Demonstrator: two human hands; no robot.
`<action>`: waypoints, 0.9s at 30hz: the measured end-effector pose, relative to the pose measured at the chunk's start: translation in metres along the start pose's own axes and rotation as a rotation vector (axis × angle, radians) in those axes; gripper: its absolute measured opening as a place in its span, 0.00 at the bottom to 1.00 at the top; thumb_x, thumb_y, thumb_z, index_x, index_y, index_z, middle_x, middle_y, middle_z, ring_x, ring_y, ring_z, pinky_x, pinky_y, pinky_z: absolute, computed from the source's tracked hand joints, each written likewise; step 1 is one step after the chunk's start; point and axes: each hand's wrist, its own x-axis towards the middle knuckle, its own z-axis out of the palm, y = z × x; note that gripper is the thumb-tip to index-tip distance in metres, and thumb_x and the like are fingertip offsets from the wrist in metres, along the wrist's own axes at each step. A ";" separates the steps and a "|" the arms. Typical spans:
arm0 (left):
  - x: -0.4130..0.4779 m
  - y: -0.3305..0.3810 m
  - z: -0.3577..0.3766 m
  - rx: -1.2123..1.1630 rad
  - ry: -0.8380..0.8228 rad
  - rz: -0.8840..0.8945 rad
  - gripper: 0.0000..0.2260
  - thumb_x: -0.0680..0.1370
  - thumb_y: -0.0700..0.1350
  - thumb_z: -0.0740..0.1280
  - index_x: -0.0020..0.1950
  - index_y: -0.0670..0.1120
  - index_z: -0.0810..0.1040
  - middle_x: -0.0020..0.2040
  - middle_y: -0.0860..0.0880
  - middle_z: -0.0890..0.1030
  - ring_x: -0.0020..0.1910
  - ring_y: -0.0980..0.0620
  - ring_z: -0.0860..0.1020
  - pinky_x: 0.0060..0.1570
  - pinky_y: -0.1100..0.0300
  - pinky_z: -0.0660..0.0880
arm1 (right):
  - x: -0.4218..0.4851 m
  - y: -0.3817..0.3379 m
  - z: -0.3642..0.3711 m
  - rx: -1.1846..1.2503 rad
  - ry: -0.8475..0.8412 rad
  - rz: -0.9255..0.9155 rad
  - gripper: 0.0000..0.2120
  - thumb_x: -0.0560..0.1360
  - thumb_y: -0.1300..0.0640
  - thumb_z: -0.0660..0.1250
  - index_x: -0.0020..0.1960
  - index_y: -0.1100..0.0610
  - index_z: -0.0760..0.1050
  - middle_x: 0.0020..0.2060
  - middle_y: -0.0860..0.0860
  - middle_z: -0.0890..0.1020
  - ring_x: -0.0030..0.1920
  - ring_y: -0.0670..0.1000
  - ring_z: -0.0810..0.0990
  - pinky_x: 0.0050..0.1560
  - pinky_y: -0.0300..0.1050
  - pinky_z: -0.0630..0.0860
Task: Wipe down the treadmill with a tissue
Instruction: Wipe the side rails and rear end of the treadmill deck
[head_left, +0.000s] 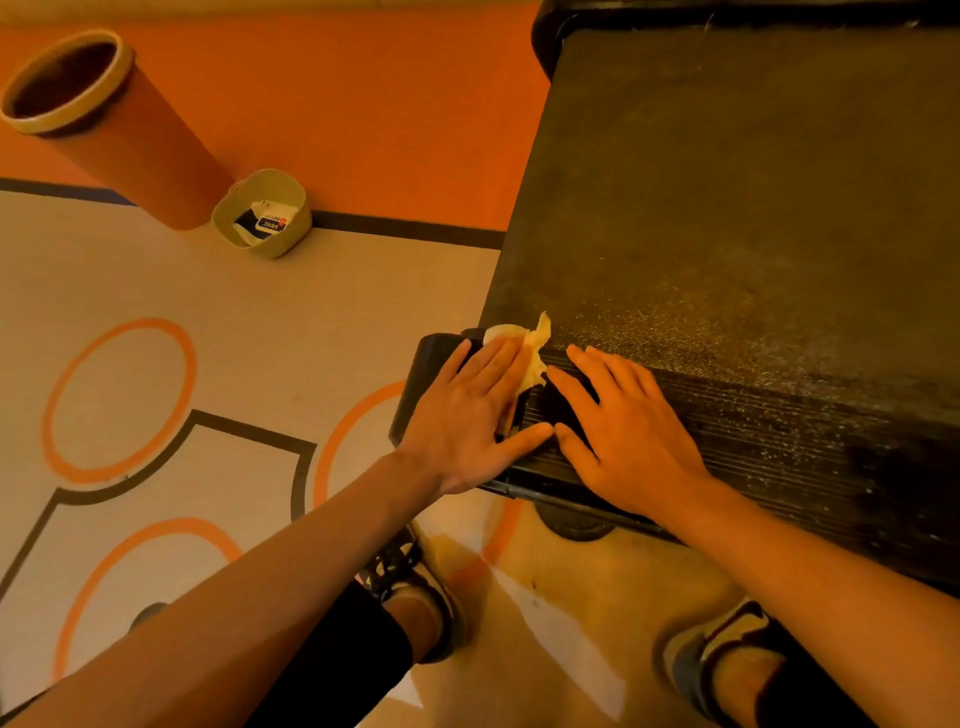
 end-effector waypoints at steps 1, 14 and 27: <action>0.001 -0.005 -0.002 0.014 0.002 -0.005 0.44 0.78 0.74 0.36 0.85 0.47 0.51 0.85 0.48 0.52 0.84 0.53 0.47 0.82 0.49 0.42 | 0.000 0.000 0.000 0.002 0.002 0.003 0.31 0.82 0.41 0.49 0.79 0.56 0.67 0.78 0.60 0.67 0.77 0.62 0.65 0.75 0.61 0.65; 0.007 -0.010 -0.009 0.007 0.006 -0.055 0.42 0.79 0.70 0.33 0.85 0.46 0.54 0.85 0.47 0.55 0.84 0.51 0.49 0.82 0.48 0.42 | -0.001 -0.002 -0.003 0.049 0.030 0.004 0.30 0.84 0.42 0.45 0.78 0.56 0.68 0.78 0.59 0.68 0.77 0.61 0.65 0.75 0.61 0.64; 0.007 0.003 -0.009 0.009 0.012 -0.144 0.42 0.79 0.71 0.33 0.85 0.48 0.56 0.84 0.49 0.58 0.84 0.52 0.51 0.82 0.46 0.44 | -0.001 -0.002 -0.003 0.047 0.015 0.010 0.31 0.85 0.41 0.45 0.78 0.57 0.68 0.78 0.60 0.68 0.77 0.61 0.66 0.75 0.61 0.65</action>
